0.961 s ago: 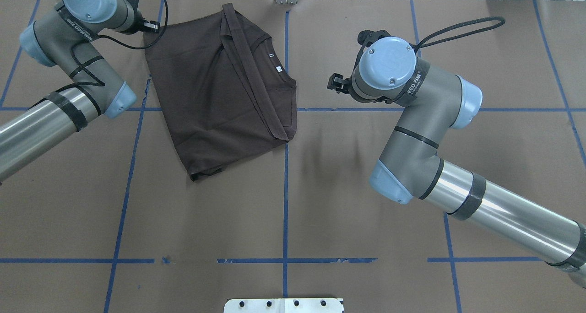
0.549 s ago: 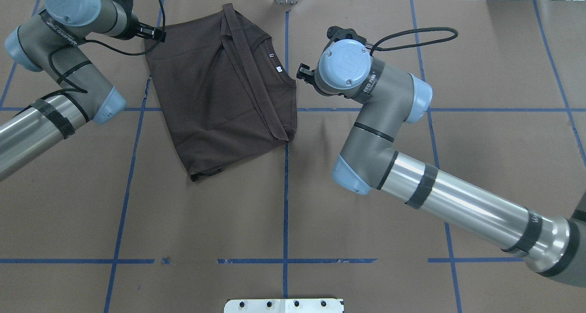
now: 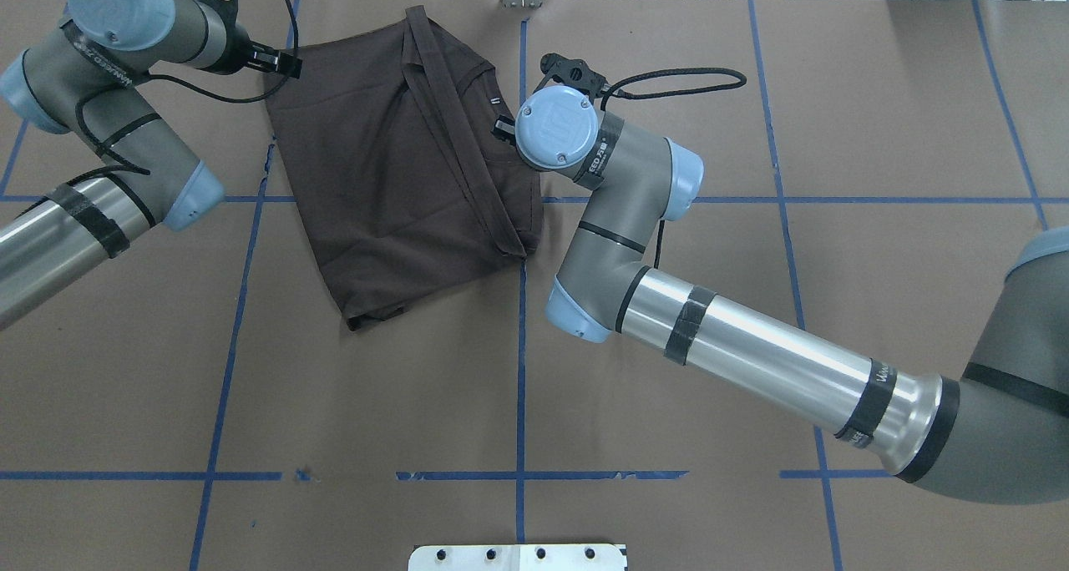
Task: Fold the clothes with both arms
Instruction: 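Move the right gripper to the shirt collar while the left gripper holds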
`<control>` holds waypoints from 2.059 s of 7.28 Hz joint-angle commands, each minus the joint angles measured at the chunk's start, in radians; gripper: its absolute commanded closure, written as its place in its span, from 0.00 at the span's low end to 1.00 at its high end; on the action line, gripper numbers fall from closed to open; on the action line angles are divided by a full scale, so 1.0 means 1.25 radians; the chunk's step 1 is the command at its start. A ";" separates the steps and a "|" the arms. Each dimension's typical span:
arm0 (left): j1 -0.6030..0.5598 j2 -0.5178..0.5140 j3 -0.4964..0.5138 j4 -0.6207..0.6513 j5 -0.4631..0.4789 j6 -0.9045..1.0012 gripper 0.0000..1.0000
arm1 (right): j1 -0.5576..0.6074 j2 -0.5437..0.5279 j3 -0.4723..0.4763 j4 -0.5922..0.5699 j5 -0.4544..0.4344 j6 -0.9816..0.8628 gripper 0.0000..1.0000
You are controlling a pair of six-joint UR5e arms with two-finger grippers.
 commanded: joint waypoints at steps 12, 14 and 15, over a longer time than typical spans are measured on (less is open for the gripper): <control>0.004 0.009 -0.008 -0.001 0.000 -0.002 0.00 | -0.042 -0.079 0.172 -0.114 -0.009 -0.022 1.00; 0.006 0.008 -0.014 -0.001 0.000 -0.002 0.00 | -0.114 -0.286 0.421 -0.122 -0.053 -0.013 1.00; 0.006 0.008 -0.021 0.000 -0.001 -0.002 0.00 | -0.153 -0.391 0.537 -0.121 -0.081 -0.013 1.00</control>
